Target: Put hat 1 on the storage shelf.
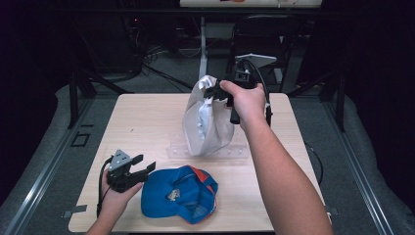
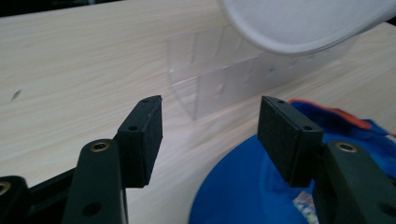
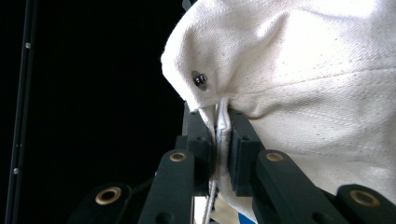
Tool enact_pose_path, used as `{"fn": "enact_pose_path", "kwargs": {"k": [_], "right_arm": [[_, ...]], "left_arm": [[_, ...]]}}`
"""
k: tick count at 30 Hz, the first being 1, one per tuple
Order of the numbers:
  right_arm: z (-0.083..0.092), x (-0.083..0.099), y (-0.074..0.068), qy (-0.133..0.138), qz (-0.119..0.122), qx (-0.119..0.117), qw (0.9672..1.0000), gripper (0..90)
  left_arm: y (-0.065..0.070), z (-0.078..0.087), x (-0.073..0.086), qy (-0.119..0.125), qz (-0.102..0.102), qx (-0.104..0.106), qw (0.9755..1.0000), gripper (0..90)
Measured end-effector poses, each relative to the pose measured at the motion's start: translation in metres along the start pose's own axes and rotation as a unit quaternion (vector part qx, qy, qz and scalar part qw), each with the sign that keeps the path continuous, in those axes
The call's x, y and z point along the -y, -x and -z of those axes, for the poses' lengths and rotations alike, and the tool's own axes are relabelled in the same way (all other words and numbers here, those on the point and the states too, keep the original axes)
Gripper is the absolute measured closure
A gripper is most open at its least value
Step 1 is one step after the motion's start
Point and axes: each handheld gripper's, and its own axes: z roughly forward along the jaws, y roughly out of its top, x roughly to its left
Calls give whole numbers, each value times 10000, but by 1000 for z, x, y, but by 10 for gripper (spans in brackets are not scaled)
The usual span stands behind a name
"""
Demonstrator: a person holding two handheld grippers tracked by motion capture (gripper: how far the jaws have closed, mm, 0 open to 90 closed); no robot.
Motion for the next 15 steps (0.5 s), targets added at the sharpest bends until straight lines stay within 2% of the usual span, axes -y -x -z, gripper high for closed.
{"fn": "enact_pose_path", "kwargs": {"k": [1, 3, 4, 5, 6, 7, 8, 9, 10, 11, 12, 15], "right_arm": [[0, 0, 0, 0, 0, 0, 10000, 815], [-4, 0, -1, -6, 20, 8, 10000, 815], [-9, 0, -2, 1, 8, 37, 10000, 815], [-9, 0, -2, 1, 8, 37, 10000, 815], [-12, 0, -2, -11, 14, 51, 10000, 815], [-12, 0, -2, -11, 14, 51, 10000, 815], [-15, 0, -1, 38, -12, 52, 10000, 815], [-15, 0, -1, 38, -12, 52, 10000, 815], [-16, 0, -2, 28, 13, 64, 10000, 814], [-16, 0, -2, 28, 13, 64, 10000, 814], [-16, 0, -2, 43, 6, 45, 10000, 814], [-17, 1, -3, 38, 22, 32, 10000, 814]], "left_arm": [[0, 0, 0, 0, 0, 0, 10000, 404], [13, -4, -7, -17, -187, 105, 9998, 397], [26, -9, -14, -70, -433, 202, 9988, 389], [26, -9, -14, -70, -433, 202, 9988, 386], [39, -16, -21, -81, -583, 277, 9979, 384], [39, -16, -21, -81, -583, 277, 9979, 385], [46, -20, -25, -82, -670, 322, 9972, 383], [50, -23, -27, -82, -721, 334, 9968, 383], [60, -30, -31, -98, -860, 301, 9958, 383], [60, -30, -31, -98, -860, 301, 9958, 384], [69, -38, -35, -149, -975, 241, 9948, 384], [77, -47, -38, -188, -1021, 252, 9943, 386]]}}
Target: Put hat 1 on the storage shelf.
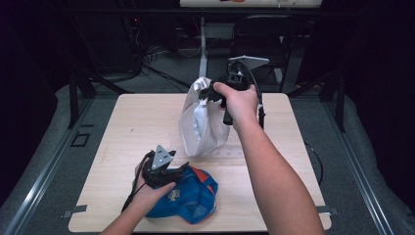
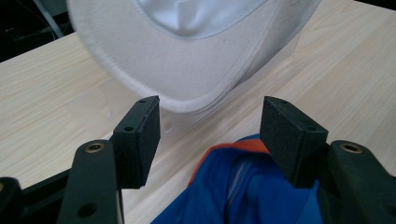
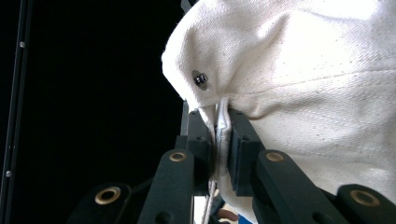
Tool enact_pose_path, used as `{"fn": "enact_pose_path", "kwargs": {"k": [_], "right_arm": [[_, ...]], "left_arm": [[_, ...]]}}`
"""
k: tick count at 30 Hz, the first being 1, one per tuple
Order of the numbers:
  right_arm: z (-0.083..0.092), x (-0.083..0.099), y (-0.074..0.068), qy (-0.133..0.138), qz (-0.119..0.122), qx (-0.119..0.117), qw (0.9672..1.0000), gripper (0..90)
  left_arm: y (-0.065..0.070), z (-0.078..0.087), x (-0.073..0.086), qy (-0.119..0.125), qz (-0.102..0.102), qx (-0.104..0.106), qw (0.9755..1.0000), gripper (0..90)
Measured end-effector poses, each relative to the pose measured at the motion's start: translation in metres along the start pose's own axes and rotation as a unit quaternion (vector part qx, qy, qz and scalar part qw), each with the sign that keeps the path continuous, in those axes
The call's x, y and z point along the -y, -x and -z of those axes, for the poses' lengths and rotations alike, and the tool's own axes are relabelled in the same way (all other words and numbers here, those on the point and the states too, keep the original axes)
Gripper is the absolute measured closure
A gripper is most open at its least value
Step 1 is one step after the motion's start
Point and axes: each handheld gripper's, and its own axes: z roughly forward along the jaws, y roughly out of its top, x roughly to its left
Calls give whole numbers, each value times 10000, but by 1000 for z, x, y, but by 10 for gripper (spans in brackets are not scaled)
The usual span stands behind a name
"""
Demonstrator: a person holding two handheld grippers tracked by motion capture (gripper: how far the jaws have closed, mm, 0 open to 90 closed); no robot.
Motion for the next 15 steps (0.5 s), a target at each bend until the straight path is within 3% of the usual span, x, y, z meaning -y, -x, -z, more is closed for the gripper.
{"fn": "enact_pose_path", "kwargs": {"k": [4, 10, 13, 15], "right_arm": [[-1, 2, -1, -9, 48, -15, 10000, 814], [-1, 4, -3, -45, 124, 15, 9999, 813], [-1, 4, -3, -42, 114, 15, 9999, 812], [0, 4, -3, -66, 138, 17, 9999, 812]], "left_arm": [[11, -13, -7, -109, -184, -82, 9997, 410], [16, -27, -10, -367, -404, -384, 9978, 605], [12, -28, -8, -396, -315, -351, 9981, 747], [9, -27, -7, -403, -292, -335, 9982, 763]]}}
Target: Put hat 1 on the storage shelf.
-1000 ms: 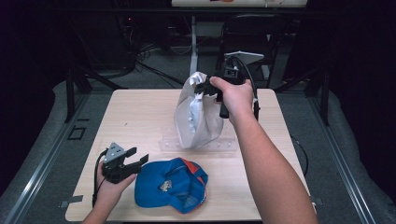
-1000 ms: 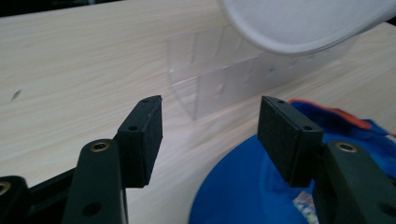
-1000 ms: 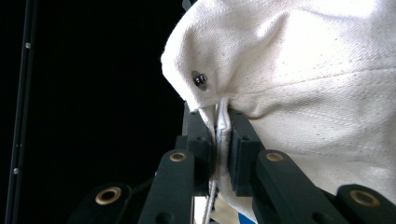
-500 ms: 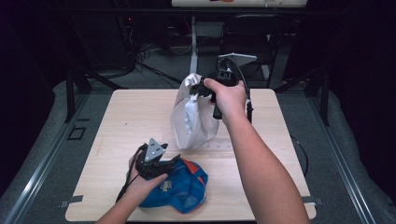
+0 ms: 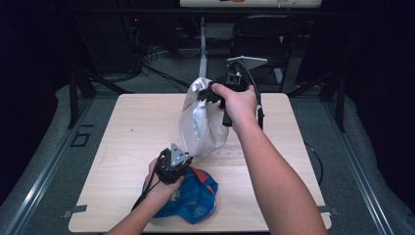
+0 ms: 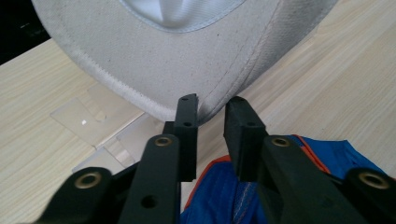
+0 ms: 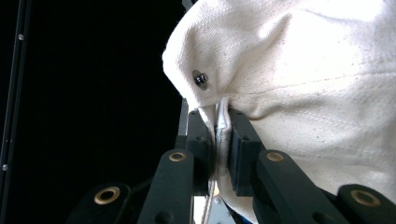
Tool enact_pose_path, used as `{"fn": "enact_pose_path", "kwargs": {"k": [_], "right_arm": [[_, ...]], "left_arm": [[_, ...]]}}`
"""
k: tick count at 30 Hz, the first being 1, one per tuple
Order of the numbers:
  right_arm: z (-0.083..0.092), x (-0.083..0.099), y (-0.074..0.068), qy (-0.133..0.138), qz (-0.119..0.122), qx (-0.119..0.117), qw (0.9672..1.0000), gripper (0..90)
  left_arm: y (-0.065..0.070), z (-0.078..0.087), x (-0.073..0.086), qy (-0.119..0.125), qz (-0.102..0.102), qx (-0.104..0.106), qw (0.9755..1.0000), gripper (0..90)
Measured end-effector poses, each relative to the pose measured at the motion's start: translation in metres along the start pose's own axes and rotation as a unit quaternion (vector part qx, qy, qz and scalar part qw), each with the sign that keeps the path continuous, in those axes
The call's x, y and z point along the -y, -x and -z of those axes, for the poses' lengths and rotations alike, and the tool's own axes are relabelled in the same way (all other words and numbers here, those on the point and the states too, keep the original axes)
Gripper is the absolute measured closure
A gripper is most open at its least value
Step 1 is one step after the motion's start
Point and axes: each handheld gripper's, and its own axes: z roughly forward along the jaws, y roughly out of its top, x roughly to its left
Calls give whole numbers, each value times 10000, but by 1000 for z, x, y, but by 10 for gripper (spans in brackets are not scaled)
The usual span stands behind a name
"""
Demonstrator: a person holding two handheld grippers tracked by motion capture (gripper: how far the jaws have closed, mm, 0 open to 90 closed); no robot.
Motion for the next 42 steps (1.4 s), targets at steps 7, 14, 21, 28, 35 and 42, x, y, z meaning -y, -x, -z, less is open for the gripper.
{"fn": "enact_pose_path", "kwargs": {"k": [7, 14, 21, 28, 35, 42], "right_arm": [[-2, 1, -2, 20, -15, 8, 10000, 810], [-9, 1, -3, -33, 10, 26, 10000, 808], [-17, 1, 3, -41, -9, 0, 10000, 808], [-26, 0, 11, -123, -31, 7, 9999, 808], [-26, 0, 9, -102, -8, -7, 9999, 808], [-27, 0, 4, -140, 11, -13, 9999, 807]], "left_arm": [[-19, 3, 6, 36, 306, 221, 9993, 816], [-40, 3, 14, 164, 818, 595, 9947, 828], [-41, 1, 17, 205, 1143, 705, 9907, 836], [-41, -6, 27, 170, 1538, 616, 9860, 900], [-31, 1, 22, 192, 871, 548, 9945, 705], [-25, 4, 3, 336, 626, 320, 9970, 501]]}}
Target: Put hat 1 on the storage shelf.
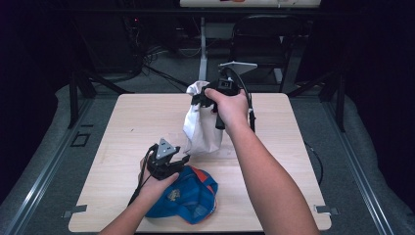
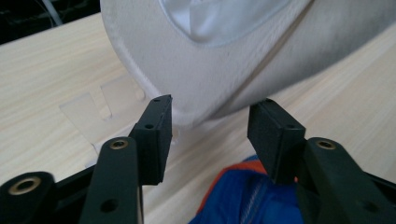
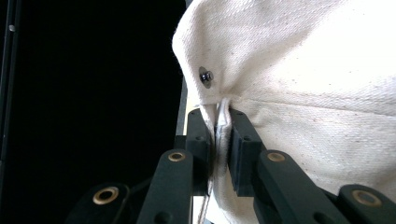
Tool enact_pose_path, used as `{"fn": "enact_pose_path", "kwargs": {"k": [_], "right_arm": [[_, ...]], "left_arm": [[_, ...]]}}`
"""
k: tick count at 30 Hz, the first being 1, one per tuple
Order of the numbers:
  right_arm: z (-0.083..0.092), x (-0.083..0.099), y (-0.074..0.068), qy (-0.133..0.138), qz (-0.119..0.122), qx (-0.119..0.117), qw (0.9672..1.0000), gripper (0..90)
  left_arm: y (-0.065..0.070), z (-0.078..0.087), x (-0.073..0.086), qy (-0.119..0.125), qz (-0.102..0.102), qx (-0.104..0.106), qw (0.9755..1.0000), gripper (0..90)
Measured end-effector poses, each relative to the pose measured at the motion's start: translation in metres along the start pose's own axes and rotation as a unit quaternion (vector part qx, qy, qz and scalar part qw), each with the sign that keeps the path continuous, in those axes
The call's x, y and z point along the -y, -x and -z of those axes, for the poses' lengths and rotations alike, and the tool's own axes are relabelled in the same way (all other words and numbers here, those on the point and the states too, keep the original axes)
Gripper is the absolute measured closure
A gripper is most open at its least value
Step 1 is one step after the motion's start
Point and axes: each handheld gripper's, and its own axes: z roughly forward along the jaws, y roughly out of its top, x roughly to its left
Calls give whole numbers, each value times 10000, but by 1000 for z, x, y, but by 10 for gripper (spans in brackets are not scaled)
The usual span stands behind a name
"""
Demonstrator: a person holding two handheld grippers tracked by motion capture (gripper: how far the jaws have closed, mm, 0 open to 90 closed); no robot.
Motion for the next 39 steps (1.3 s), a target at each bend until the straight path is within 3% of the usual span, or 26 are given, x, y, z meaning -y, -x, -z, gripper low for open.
{"fn": "enact_pose_path", "kwargs": {"k": [3, 8, 11, 13, 14, 15, 16, 17, 18, 19, 20, 21, 23, 25, 26, 31, 39], "right_arm": [[-1, 0, -1, -5, 38, 11, 10000, 807], [-4, 1, -5, -3, 50, 16, 10000, 807], [-5, 1, -7, -18, 75, 9, 10000, 807], [-5, 2, -11, -65, 136, -13, 9999, 808], [-6, 3, -14, -73, 159, -21, 9998, 807], [-6, 3, -14, -73, 159, -21, 9998, 807], [-9, 5, -18, -95, 172, -34, 9998, 807], [-9, 5, -18, -95, 172, -34, 9998, 807], [-12, 6, -20, -162, 203, -28, 9997, 807], [-12, 6, -20, -162, 203, -28, 9997, 807], [-16, 8, -22, -230, 258, -19, 9994, 807], [-16, 8, -22, -230, 258, -19, 9994, 807], [-20, 9, -24, -241, 280, -15, 9993, 807], [-22, 9, -24, -285, 276, 0, 9992, 807], [-24, 10, -24, -325, 298, 24, 9990, 807], [-25, 10, -23, -366, 316, 80, 9988, 807], [-28, 12, -17, -391, 327, 164, 9986, 807]], "left_arm": [[2, -4, -5, -32, -27, -16, 10000, 498], [4, -9, -8, -82, -126, -86, 9999, 724], [2, -8, -7, -47, -126, -110, 9998, 749], [-3, -6, -4, -2, 15, -38, 10000, 767], [-7, -5, -1, 85, 179, 12, 9998, 777], [-7, -5, -1, 85, 179, 12, 9998, 780], [-12, -3, 4, 210, 432, 121, 9988, 783], [-12, -3, 4, 210, 432, 121, 9988, 788], [-17, -3, 8, 313, 646, 228, 9972, 792], [-17, -3, 8, 313, 646, 228, 9972, 794], [-22, -2, 13, 441, 835, 356, 9949, 798], [-22, -2, 13, 441, 835, 356, 9949, 800], [-26, -3, 17, 623, 1060, 511, 9911, 803], [-29, -2, 19, 639, 1180, 586, 9892, 804], [-31, -2, 21, 658, 1282, 572, 9879, 804], [-29, -3, 26, 573, 1315, 423, 9888, 808], [-26, -6, 39, 671, 1724, 297, 9823, 812]]}}
